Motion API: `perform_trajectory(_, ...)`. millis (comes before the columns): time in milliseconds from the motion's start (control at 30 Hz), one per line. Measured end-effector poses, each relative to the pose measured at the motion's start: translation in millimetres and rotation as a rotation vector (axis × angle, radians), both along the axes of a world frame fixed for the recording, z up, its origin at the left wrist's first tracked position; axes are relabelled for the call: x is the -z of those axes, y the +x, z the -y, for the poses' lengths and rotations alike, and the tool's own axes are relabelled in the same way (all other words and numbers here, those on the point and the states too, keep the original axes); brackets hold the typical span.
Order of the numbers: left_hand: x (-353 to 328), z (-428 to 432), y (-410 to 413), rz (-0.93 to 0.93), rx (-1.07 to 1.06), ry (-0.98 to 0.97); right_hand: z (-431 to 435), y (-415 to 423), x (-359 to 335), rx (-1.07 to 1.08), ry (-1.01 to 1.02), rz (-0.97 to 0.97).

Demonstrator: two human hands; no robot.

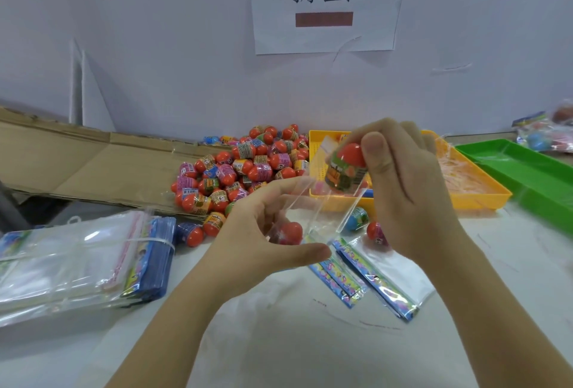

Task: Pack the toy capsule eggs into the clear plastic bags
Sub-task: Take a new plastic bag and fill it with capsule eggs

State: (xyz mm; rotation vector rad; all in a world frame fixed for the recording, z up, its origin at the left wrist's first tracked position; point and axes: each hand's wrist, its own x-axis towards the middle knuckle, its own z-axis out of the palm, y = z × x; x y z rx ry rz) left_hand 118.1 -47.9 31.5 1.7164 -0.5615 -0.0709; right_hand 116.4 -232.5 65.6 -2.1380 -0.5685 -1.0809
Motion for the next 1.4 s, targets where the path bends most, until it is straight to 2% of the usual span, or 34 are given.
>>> perform_trajectory(133,2.9,-1.0,2.2,0.029,-0.008,0.045,1.1,1.2,0.1,-0.083,0.038,-0.120)
perform_trajectory(300,2.1,-0.3,3.6,0.046,-0.002,0.044,1.9,0.8,-6.2,-0.289,0.266,-0.159)
perform_trajectory(367,1.9,-0.6,3.8,0.050,0.009,0.043,2.5,0.9,-6.1,-0.234,0.266,-0.133)
perform_trajectory(500,2.7,-1.7,3.7,0.062,0.005,0.040,2.5,0.6,-3.6,-0.008,0.087,-0.024)
perform_trajectory(633,4.7,-2.5,5.1,0.068,-0.033,0.060,3.3,-0.2,-2.1,-0.049,0.095,-0.079)
perform_trajectory(767,6.9,-1.8,6.0,0.061,-0.074,0.090,2.2,-2.9,-1.7,0.003,0.052,-0.023)
perform_trajectory(833,6.5,-1.2,5.9,0.051,-0.087,0.092,2.4,-2.6,-1.9,-0.057,0.072,-0.046)
perform_trajectory(933,5.5,-2.8,6.6,0.022,-0.075,0.054,2.8,-1.2,-5.1,-0.235,0.189,-0.195)
perform_trajectory(1133,4.3,-5.9,8.5,-0.036,-0.022,-0.020,9.4,-5.0,-16.6,-0.543,0.445,-0.234)
perform_trajectory(1233,3.6,-5.3,7.0,-0.018,-0.001,-0.001,8.6,-3.1,-15.0,-0.435,0.456,-0.154)
perform_trajectory(1400,2.2,-2.9,4.1,0.022,-0.018,0.053,9.4,3.5,-9.7,-0.178,0.279,0.029)
